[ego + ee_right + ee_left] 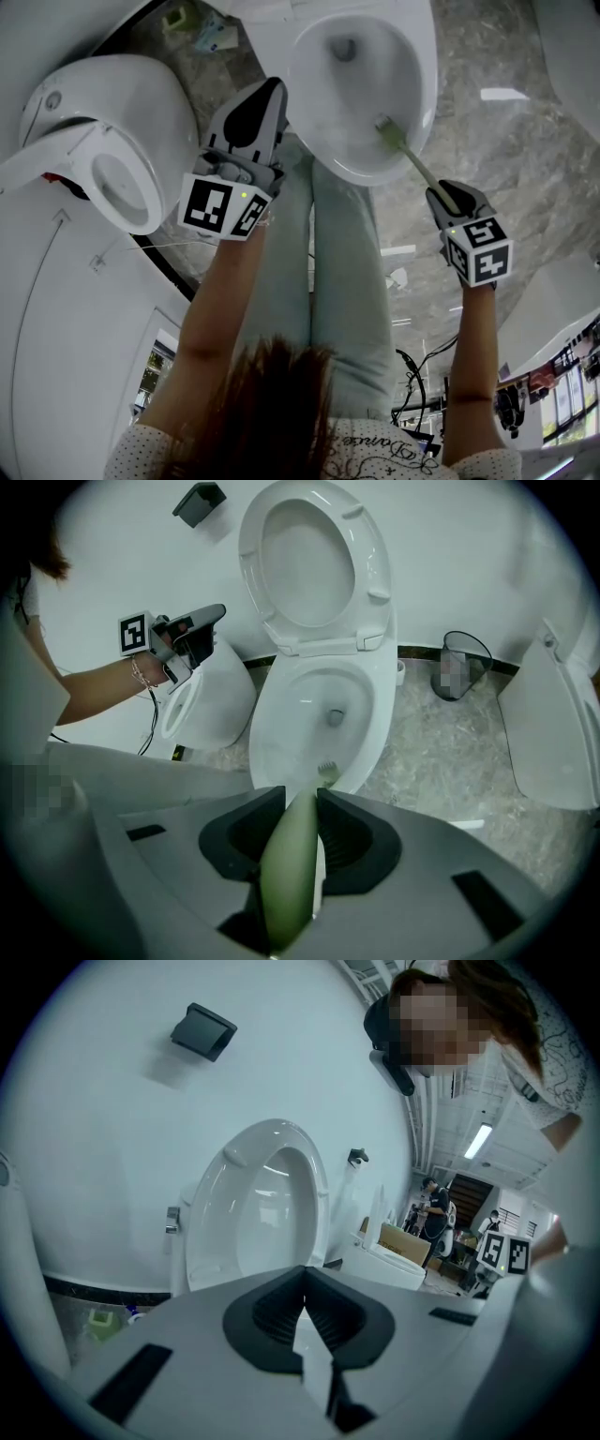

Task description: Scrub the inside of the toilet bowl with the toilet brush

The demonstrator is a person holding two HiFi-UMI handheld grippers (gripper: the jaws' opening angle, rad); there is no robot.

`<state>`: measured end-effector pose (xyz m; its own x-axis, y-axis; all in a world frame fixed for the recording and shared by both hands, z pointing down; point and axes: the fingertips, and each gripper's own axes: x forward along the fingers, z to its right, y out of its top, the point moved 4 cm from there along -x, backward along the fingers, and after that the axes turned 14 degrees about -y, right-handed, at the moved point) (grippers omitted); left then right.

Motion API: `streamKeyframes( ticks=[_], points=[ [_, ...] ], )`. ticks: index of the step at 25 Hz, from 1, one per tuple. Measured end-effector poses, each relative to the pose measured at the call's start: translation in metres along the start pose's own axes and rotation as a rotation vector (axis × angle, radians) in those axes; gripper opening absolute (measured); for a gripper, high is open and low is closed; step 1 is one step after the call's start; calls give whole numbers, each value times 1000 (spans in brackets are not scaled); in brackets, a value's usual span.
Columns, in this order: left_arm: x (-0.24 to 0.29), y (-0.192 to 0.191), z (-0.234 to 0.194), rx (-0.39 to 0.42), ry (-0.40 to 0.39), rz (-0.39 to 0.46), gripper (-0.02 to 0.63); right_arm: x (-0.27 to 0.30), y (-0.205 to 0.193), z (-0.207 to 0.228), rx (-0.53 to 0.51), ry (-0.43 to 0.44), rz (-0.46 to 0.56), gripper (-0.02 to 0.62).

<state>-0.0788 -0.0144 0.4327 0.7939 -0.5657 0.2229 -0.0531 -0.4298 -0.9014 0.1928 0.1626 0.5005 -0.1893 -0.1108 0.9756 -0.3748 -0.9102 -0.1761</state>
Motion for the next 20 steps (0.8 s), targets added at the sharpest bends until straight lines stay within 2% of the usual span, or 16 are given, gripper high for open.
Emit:
streamKeyframes(
  ticks=[20],
  points=[
    [-3, -3, -12, -22, 21, 12, 2, 6, 36, 17, -92, -101, 52, 115]
  ],
)
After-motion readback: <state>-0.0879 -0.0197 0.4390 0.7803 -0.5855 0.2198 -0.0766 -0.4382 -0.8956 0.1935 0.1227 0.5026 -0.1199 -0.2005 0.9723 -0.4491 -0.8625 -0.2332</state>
